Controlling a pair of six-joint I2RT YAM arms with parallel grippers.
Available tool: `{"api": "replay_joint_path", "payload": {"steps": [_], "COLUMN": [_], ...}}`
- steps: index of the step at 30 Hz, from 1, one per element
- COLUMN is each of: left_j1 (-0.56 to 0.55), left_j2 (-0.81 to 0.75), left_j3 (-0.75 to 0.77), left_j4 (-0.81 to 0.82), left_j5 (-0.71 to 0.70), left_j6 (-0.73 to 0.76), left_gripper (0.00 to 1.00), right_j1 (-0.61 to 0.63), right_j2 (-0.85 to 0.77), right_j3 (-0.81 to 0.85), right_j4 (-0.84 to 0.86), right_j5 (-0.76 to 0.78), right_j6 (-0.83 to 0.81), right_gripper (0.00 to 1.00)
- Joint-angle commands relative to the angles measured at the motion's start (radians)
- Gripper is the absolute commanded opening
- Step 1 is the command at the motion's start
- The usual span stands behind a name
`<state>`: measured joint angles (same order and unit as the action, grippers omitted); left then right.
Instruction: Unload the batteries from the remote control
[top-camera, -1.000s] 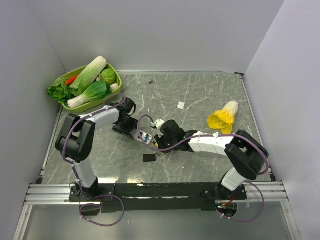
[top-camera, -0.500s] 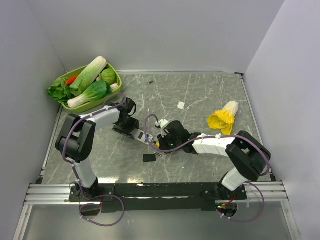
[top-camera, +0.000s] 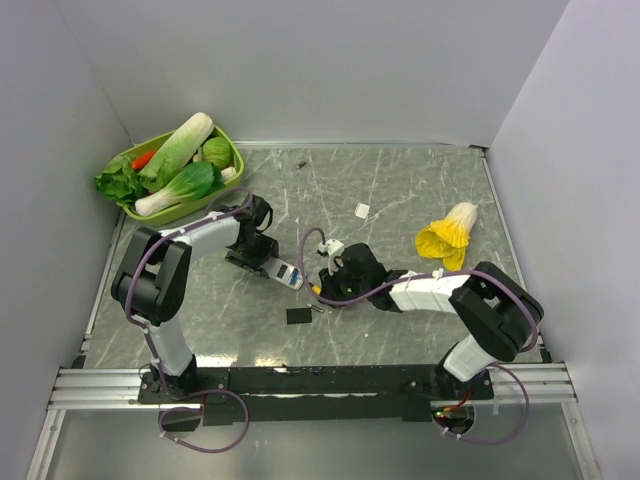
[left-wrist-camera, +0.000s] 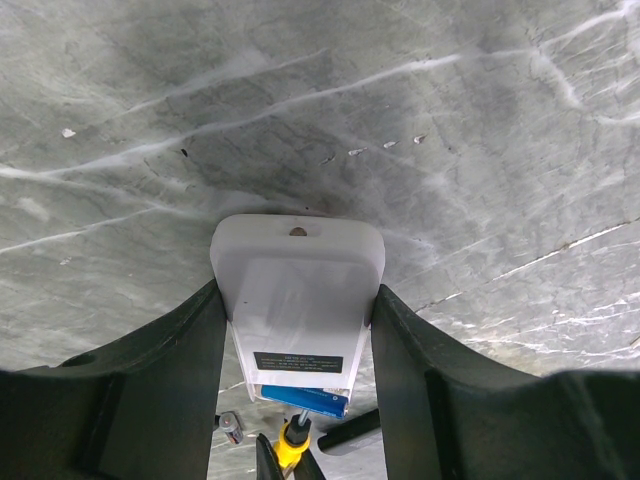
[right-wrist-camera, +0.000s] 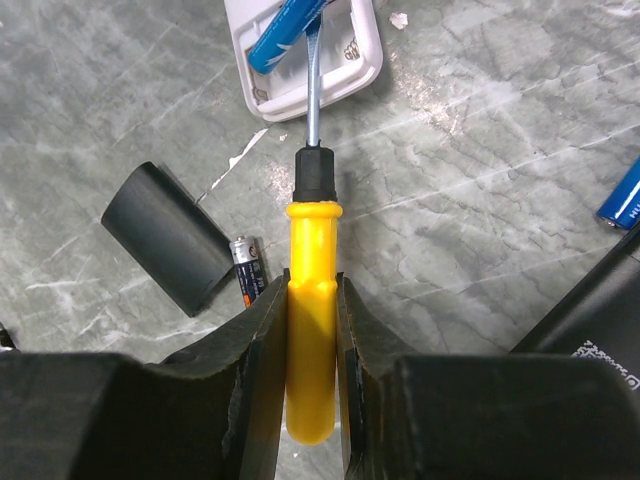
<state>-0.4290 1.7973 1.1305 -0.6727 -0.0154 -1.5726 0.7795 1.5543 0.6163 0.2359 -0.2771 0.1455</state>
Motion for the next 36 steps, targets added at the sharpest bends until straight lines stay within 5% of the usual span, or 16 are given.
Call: {"api": "replay_joint_path", "payload": {"steps": [1, 36], "left_j1": [-0.025, -0.028], "left_j2": [0.059, 0.082], "left_j3": [-0.031, -0.021], "left_j4": [0.028, 0.036], "left_j5": [0.035, 0.043], "left_j6": [-0.012, -0.004], "left_gripper": [0.01, 0.01], "right_j1": [-0.019, -0.036], "right_j2": [-0.03, -0.131], "right_j3": [-0.029, -0.168], "right_j4": [0.105, 0.329], "right_j5": [-0.056, -0.157], "right_j6": [0.019, -0.05], "right_gripper": [0.0, 0.0]}}
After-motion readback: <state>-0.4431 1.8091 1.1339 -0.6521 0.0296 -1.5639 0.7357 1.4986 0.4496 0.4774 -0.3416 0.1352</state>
